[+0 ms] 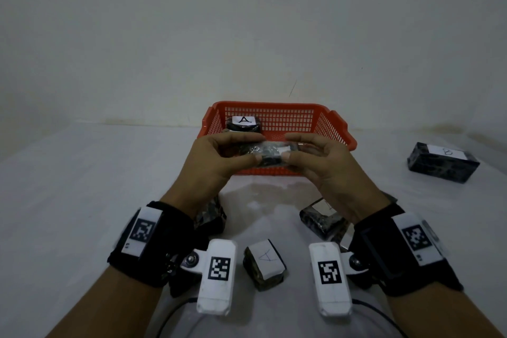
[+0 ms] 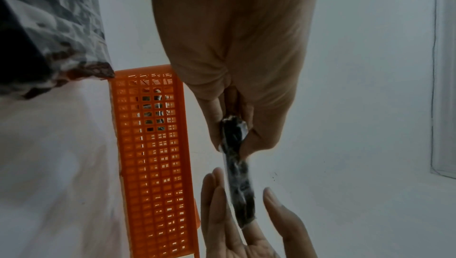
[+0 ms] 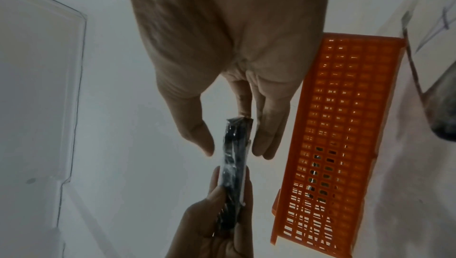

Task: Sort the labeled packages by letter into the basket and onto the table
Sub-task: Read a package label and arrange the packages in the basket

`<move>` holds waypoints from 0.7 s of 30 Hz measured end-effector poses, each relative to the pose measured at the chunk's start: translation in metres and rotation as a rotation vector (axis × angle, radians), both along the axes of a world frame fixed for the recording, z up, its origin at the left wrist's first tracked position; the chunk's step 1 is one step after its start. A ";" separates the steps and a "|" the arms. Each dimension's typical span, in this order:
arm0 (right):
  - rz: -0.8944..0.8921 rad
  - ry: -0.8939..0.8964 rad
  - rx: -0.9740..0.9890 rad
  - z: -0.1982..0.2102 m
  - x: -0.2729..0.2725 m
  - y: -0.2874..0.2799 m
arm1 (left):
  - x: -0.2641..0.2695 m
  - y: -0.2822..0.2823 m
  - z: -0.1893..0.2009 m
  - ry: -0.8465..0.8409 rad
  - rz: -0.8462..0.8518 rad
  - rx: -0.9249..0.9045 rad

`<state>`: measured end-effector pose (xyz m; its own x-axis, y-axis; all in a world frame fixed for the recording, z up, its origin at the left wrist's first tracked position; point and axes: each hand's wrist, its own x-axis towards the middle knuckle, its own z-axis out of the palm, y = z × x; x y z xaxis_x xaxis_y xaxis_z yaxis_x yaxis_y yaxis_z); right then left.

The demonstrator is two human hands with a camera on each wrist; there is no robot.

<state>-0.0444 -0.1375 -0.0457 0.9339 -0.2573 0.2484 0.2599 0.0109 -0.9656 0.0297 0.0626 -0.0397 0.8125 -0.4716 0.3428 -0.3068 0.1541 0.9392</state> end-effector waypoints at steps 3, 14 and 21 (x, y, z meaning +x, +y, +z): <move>0.050 0.048 0.086 0.001 0.000 0.002 | -0.001 0.001 0.001 -0.014 -0.047 0.003; -0.027 0.054 0.005 -0.002 0.000 0.005 | 0.001 -0.002 -0.001 0.046 0.019 0.032; -0.040 0.037 -0.004 0.001 -0.003 0.005 | 0.001 -0.002 -0.002 0.067 -0.016 0.027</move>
<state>-0.0473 -0.1330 -0.0450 0.9313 -0.2939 0.2151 0.2243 -0.0024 -0.9745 0.0306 0.0606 -0.0415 0.8252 -0.4932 0.2754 -0.2412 0.1332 0.9613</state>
